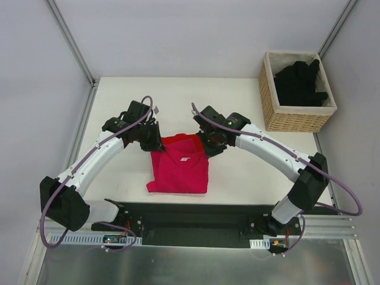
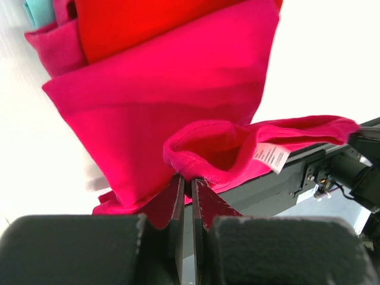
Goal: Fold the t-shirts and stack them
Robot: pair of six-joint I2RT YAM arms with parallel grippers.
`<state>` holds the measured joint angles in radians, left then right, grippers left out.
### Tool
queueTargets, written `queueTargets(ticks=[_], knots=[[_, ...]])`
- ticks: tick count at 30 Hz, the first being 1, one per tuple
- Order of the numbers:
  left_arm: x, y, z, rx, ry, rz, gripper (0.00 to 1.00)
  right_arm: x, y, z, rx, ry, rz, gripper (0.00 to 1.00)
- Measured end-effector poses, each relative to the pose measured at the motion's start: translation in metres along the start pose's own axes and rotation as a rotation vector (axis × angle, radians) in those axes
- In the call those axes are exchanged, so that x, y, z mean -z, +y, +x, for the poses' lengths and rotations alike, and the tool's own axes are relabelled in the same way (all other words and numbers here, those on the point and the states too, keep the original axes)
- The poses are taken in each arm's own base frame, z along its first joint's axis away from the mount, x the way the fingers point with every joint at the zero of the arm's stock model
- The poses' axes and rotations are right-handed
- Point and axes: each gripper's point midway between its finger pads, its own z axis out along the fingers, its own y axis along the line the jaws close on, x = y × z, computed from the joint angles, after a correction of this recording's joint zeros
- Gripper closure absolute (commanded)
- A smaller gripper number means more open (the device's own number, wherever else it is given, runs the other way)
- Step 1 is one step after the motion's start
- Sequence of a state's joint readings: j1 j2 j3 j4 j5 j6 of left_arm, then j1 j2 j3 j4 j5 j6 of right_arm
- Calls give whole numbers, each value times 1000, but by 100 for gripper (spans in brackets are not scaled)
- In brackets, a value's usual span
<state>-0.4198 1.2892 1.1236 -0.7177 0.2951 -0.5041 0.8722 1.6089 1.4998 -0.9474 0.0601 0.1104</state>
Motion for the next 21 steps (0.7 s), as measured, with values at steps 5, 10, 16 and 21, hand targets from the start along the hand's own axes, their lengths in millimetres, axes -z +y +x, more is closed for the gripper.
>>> queueTargets(ticks=[5, 10, 16, 21], knots=[[4, -4, -11, -3, -21, -11, 100, 0, -2, -3, 18, -12, 5, 99], [2, 4, -17, 12, -40, -61, 100, 4, -1, -13, 28, -75, -15, 99], [3, 12, -23, 46, -70, -108, 100, 4, 0, -20, 43, -112, -41, 99], [4, 19, -28, 83, -97, -139, 100, 4, 5, -24, 57, -127, -69, 99]])
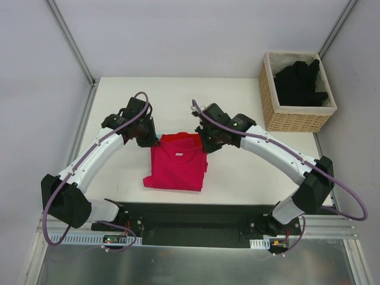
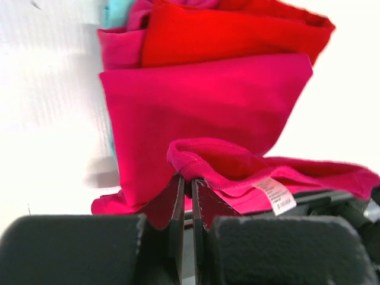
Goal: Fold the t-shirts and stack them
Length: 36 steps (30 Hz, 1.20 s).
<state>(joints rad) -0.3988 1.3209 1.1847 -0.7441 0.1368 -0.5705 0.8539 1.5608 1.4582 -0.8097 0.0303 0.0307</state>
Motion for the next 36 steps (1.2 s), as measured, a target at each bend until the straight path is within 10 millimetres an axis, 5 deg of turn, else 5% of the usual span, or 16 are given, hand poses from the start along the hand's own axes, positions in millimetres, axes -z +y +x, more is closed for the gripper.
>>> queueTargets(ticks=[8, 21, 36], knots=[[0, 15, -2, 57, -54, -60, 100, 1, 8, -5, 30, -47, -83, 99], [-16, 28, 1, 97, -49, -97, 100, -53, 1, 7, 66, 66, -126, 99], [-27, 38, -6, 106, -64, -152, 100, -29, 3, -40, 101, -44, -165, 99]])
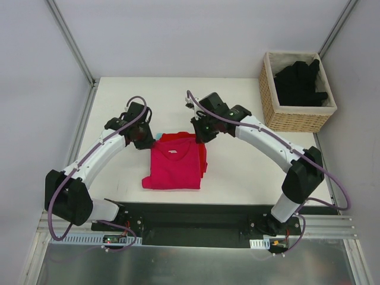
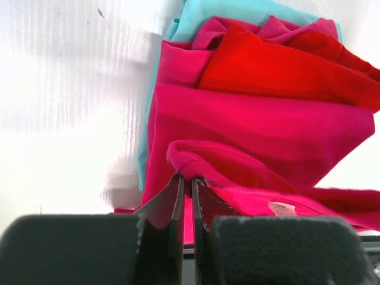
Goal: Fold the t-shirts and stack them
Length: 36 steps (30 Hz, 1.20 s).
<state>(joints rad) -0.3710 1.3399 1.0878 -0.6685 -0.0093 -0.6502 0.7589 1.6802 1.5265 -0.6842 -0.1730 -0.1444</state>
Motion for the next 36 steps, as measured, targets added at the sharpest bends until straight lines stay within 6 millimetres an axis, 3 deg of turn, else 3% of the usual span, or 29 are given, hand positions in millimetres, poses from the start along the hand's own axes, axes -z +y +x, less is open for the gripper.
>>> queueTargets(ticks=[7, 14, 15, 16, 18, 19, 21, 22, 23, 24, 25, 27, 30, 36], knots=[[-1, 3, -6, 15, -22, -19, 100, 3, -7, -5, -3, 0, -8, 99], [-12, 9, -10, 25, -26, -58, 100, -34, -20, 1, -15, 57, 8, 98], [-14, 10, -11, 28, -25, -63, 100, -41, -24, 2, -20, 65, 13, 93], [-17, 11, -12, 31, -24, -67, 100, -49, -28, 3, -30, 76, 18, 79], [-22, 13, -14, 36, -21, -80, 97, -63, -37, 7, -60, 102, 31, 68], [-24, 14, -15, 39, -18, -85, 88, -69, -41, 8, -75, 110, 38, 56], [-27, 13, -19, 36, -17, -87, 58, -79, -51, 10, -106, 127, 55, 54], [-28, 12, -21, 32, -18, -88, 54, -82, -55, 10, -115, 129, 68, 33], [-29, 11, -24, 26, -21, -86, 51, -83, -58, 10, -124, 133, 77, 21], [-30, 8, -28, 22, -27, -81, 46, -82, -61, 9, -125, 131, 90, 19], [-29, 6, -31, 19, -34, -75, 29, -80, -63, 7, -137, 126, 104, 18], [-26, 1, -40, 20, -51, -59, 20, -74, -67, -2, -128, 98, 133, 13], [-17, -10, -54, 0, -88, -24, 21, -50, -69, -17, -115, 34, 176, 10], [8, -26, -78, -12, -159, 58, 23, 39, -55, -61, -98, -202, 200, 14]])
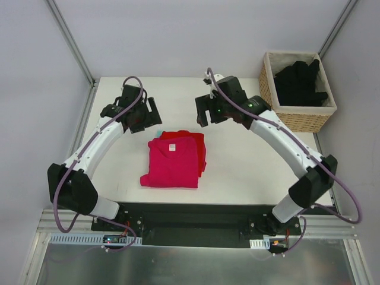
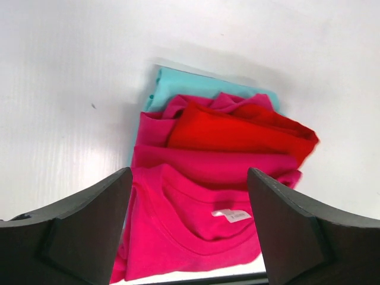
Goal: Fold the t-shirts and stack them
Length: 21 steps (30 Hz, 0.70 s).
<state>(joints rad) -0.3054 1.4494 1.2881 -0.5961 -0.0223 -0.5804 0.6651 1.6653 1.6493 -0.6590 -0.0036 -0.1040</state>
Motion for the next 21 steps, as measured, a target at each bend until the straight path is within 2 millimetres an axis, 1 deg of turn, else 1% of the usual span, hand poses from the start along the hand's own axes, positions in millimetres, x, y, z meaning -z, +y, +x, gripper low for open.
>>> queueTargets(ticks=[1, 2, 3, 4, 5, 6, 7, 9, 11, 13, 14, 16, 21], knots=[[4, -3, 0, 0, -1, 21, 23, 16, 3, -8, -12, -41, -11, 16], [7, -4, -1, 4, -2, 35, 26, 24, 4, -11, -19, -63, -18, 18], [9, -6, 1, 4, -2, 48, 27, 32, 6, -10, -38, -86, -30, 25], [9, -6, 4, 6, 3, 59, 29, 36, 7, -3, -52, -79, -38, 28], [8, -2, 13, 7, 20, 64, 30, 35, 7, 8, -69, -64, -46, 30], [7, 2, 21, 8, 35, 61, 33, 31, 7, 20, -83, -42, -51, 34], [4, 8, 33, 8, 59, 52, 34, 23, 8, 38, -104, 0, -57, 35], [-2, 22, 58, 10, 116, 34, 34, 5, 7, 79, -141, 106, -65, 39], [-7, 34, 80, 13, 168, 15, 33, -7, 7, 118, -174, 214, -68, 42], [-10, 45, 100, 16, 213, 2, 31, -14, 10, 143, -203, 286, -86, 43], [-11, 48, 107, 18, 223, 2, 30, -16, 13, 150, -216, 308, -97, 43], [-10, 52, 117, 21, 236, 13, 30, -19, 18, 154, -231, 319, -122, 43], [-9, 50, 126, 23, 220, 72, 31, -24, 38, 146, -246, 291, -205, 43]])
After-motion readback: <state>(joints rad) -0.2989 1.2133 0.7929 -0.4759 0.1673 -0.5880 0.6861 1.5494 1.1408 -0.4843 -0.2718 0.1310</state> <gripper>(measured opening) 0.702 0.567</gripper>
